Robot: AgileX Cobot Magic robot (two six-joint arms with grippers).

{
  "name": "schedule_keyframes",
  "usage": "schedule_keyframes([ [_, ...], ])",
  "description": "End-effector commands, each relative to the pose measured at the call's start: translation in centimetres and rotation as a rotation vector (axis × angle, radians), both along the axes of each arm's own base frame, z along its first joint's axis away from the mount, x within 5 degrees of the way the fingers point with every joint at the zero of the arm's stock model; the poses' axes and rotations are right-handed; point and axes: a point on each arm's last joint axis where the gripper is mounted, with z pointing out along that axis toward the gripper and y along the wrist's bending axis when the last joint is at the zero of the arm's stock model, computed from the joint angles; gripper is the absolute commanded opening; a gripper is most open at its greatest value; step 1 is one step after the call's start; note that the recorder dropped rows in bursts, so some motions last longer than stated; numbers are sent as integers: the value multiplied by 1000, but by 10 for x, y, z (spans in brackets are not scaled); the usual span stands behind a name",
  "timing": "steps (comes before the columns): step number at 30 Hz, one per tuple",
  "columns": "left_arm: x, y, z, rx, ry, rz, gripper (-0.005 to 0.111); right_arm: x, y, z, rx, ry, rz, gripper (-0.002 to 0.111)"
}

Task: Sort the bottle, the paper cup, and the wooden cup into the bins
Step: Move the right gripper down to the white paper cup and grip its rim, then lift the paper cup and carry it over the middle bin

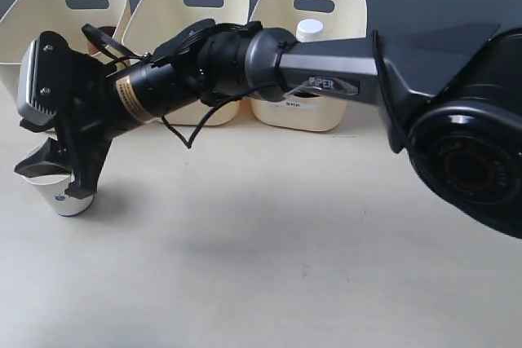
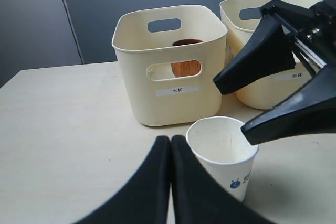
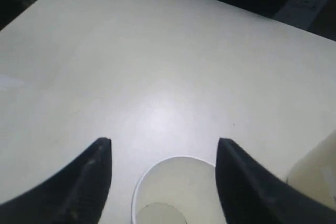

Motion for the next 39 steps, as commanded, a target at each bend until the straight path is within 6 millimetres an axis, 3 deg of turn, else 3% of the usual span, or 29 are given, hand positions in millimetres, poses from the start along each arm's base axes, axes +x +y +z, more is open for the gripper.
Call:
schedule_keyframes([
  [1, 0, 0, 1, -3, -11, -3, 0, 1, 1, -18, -27, 23, 3, 56],
  [23, 0, 0, 1, -3, -11, -3, 0, 5, 5, -58, -101, 52, -64, 55],
  [26, 0, 0, 1, -3, -11, -3, 0, 7, 5, -58, -104, 46, -84, 43],
  [31, 0, 0, 1, -3, -11, -3, 0, 7, 5, -56, -101, 46, -81, 1],
  [39, 0, 0, 1, -3, -11, -3, 0, 6, 5, -46, -83, 40, -78, 0],
])
